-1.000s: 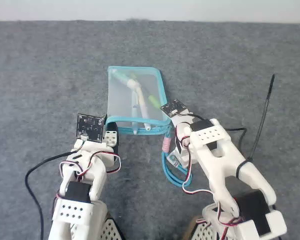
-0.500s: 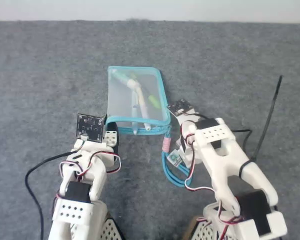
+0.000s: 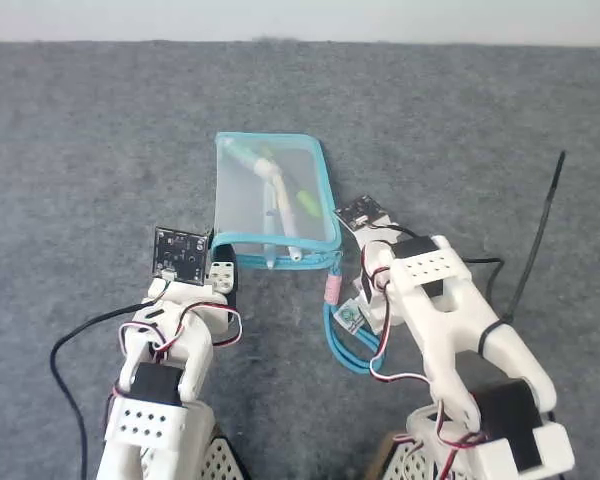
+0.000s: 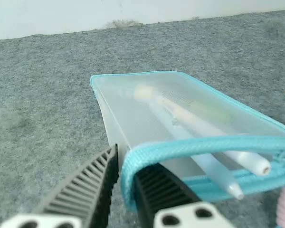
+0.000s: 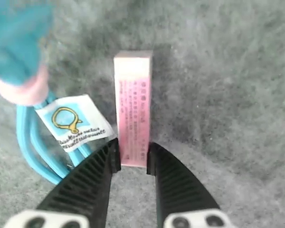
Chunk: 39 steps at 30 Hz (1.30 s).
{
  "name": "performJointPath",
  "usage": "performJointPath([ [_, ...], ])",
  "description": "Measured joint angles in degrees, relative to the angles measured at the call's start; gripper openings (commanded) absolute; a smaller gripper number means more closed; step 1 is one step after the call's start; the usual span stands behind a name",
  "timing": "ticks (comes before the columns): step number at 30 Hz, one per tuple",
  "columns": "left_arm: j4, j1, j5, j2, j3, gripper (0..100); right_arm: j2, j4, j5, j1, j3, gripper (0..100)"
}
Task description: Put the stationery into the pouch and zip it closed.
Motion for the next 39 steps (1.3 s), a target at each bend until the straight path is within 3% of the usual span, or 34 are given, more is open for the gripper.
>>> performJointPath([
  [6, 0.0, 0.0, 0.0, 0.0, 0.0, 1, -2.2, 3.4, 4.0, 7.0, 0.0, 0.6],
  [11, 0.0, 0.0, 0.0, 0.0, 0.0, 1, -14.6, 10.3, 6.3, 9.4, -2.7, 0.6],
  [17, 0.0, 0.0, 0.0, 0.0, 0.0, 1, -29.9, 19.3, 6.7, -4.5, -5.2, 0.6],
  [24, 0.0, 0.0, 0.0, 0.0, 0.0, 1, -31.4, 25.1, 6.7, -20.5, -11.8, 0.6],
  [28, 0.0, 0.0, 0.0, 0.0, 0.0, 1, -29.0, 25.1, 6.7, -22.2, -15.6, 0.6],
  [39, 0.0, 0.0, 0.0, 0.0, 0.0, 1, -2.5, 25.1, 6.7, -23.3, -34.3, 0.6],
])
